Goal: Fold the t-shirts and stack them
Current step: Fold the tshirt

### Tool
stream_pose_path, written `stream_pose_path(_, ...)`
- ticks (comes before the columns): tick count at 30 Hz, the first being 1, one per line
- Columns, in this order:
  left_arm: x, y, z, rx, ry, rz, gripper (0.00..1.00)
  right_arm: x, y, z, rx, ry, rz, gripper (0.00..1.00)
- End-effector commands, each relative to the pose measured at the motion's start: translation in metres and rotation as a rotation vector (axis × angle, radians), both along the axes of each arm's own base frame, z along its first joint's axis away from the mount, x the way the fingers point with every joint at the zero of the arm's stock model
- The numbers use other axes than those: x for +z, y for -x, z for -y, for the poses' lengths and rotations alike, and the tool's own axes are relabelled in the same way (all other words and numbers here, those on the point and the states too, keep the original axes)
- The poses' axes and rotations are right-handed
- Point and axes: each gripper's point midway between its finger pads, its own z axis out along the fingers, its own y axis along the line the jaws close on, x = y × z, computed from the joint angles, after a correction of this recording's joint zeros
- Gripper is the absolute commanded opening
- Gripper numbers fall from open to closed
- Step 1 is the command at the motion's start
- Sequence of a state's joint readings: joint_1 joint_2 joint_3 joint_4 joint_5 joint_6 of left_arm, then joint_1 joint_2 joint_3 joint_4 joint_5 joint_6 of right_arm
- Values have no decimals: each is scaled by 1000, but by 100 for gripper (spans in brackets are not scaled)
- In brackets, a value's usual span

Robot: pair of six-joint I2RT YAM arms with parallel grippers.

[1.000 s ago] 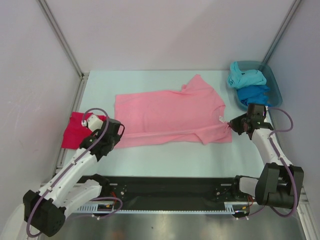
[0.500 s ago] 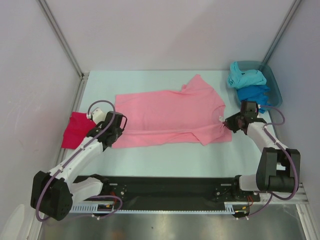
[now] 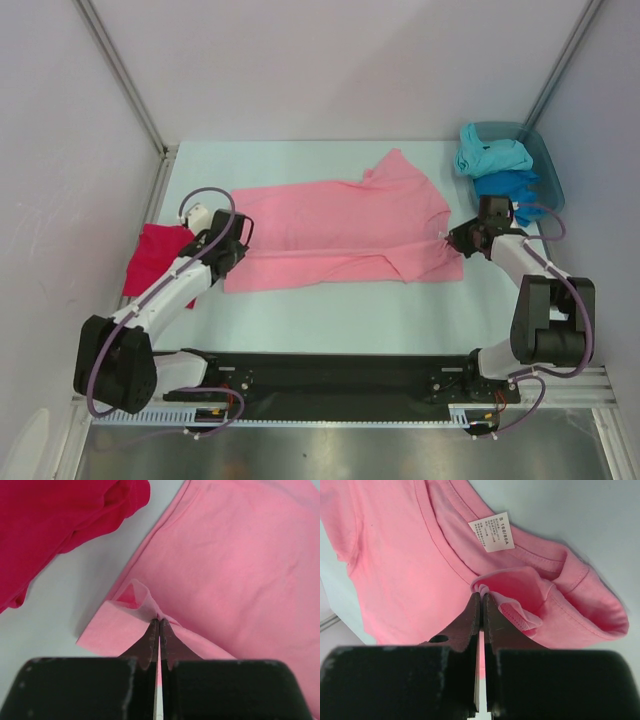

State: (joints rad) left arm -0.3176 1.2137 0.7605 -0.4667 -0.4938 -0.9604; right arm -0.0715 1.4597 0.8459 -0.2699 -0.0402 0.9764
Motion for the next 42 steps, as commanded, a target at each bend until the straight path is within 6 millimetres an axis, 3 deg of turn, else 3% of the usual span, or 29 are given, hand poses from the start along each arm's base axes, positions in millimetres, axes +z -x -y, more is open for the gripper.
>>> stream_pose_path(1,21,-24,-7,12,-18,66,0,16,-22,8,-27,25,69,0)
stream_pose_path(10,17,-40,2,-36,-8,50,2,5,-21,7,-20,25,52,0)
stream_pose_path(15,13,-38,4,-55,-4,46,26,3,-24,7,-8,30,49,0)
stream_pose_path(18,15,-38,3,-57,-6,55,41,7,-26,4,19,37,75,16)
stream_pose_path(19,15,-38,3,-62,-6,56,43,12,-27,3,27,42,94,40)
stream_pose_path(21,18,-37,4,-67,0,65,44,22,-29,-2,60,66,130,58)
stream_pose_path(22,20,-36,5,-69,3,70,44,35,-31,-3,65,79,162,73)
stream_pose_path(23,22,-36,6,-73,8,79,44,41,-33,-5,77,87,182,77)
stream_pose_path(29,40,-35,10,-93,39,130,44,91,-45,-13,100,122,262,81)
stream_pose_path(31,49,-37,14,-103,51,153,43,104,-48,-37,146,142,295,81)
stream_pose_path(33,59,-41,17,-111,60,176,43,115,-59,-47,155,146,312,81)
stream_pose_path(37,72,-46,20,-119,64,201,43,112,-87,-75,228,67,287,81)
stream_pose_path(38,72,-48,20,-121,64,199,43,106,-92,-84,263,50,269,81)
stream_pose_path(39,78,-52,22,-125,66,211,43,84,-98,-87,279,50,204,81)
stream_pose_path(40,78,-55,23,-130,61,210,43,97,-114,-92,291,54,224,81)
stream_pose_path(42,78,-66,24,-132,55,203,43,89,-122,-98,314,69,184,81)
